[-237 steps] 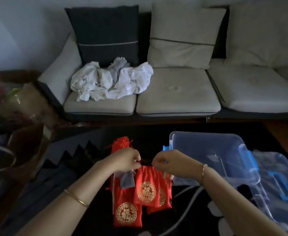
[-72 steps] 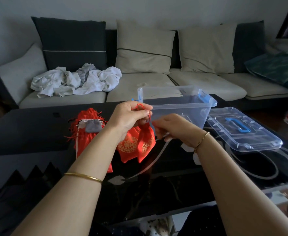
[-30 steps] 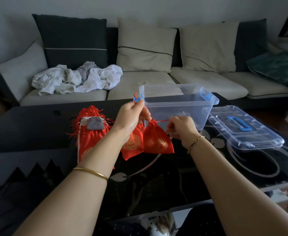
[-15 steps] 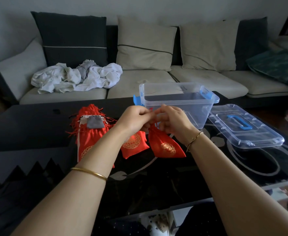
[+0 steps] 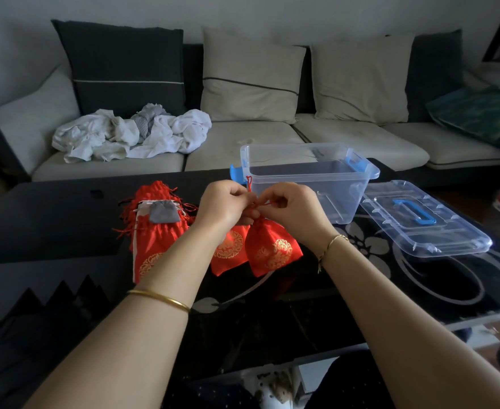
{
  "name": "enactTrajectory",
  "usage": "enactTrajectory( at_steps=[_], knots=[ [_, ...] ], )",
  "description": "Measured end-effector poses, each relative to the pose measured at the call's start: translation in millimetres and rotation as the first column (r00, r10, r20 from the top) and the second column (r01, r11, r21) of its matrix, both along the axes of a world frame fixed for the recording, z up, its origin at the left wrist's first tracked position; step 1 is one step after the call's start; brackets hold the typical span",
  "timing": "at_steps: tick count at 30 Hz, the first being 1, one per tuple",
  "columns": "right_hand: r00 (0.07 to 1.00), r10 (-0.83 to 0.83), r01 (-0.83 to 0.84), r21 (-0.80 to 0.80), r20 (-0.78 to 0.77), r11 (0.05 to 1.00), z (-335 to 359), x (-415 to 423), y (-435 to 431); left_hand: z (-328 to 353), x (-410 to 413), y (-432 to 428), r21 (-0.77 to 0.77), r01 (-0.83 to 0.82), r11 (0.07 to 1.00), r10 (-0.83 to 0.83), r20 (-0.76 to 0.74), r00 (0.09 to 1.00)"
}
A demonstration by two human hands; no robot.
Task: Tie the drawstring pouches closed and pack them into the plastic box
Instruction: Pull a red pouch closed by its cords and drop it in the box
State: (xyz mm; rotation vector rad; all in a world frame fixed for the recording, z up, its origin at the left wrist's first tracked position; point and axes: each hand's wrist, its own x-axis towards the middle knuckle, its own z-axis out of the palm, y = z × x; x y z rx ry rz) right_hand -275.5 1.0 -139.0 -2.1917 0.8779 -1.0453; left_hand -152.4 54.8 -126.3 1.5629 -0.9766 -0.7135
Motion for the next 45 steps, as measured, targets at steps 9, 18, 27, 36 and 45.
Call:
enactTrajectory(
  at_steps=[9, 18, 27, 36, 45],
  knots=[
    [0.992, -0.125, 0.126, 0.041, -0.035, 0.991, -1, 1, -2, 7, 5, 2, -0.099, -0.137, 0.986, 0.156, 0.234, 0.960],
    [0.987, -0.131, 0.075, 0.445, 0.096, 0.893, 1, -2, -4, -3, -4, 0, -0.150, 0.023, 0.988, 0.090, 0.696, 0.712],
    [0.969, 0.024, -0.158, 0.547, 0.244, 0.822, 1, -7, -3, -6, -1, -4, -0.127, 0.033, 0.991, 0.068, 0.712, 0.699],
    [0.977, -0.163, 0.101, 0.365, 0.141, 0.925, -3, -19, -16, -1, 4, -7, -0.089, 0.010, 0.996, 0.059, 0.732, 0.678],
    [0.993, -0.023, 0.071, 0.419, -0.119, 0.905, -9, -12, 0, 2, 7, -10, -0.004, -0.118, 0.993, 0.110, 0.392, 0.913]
  ],
)
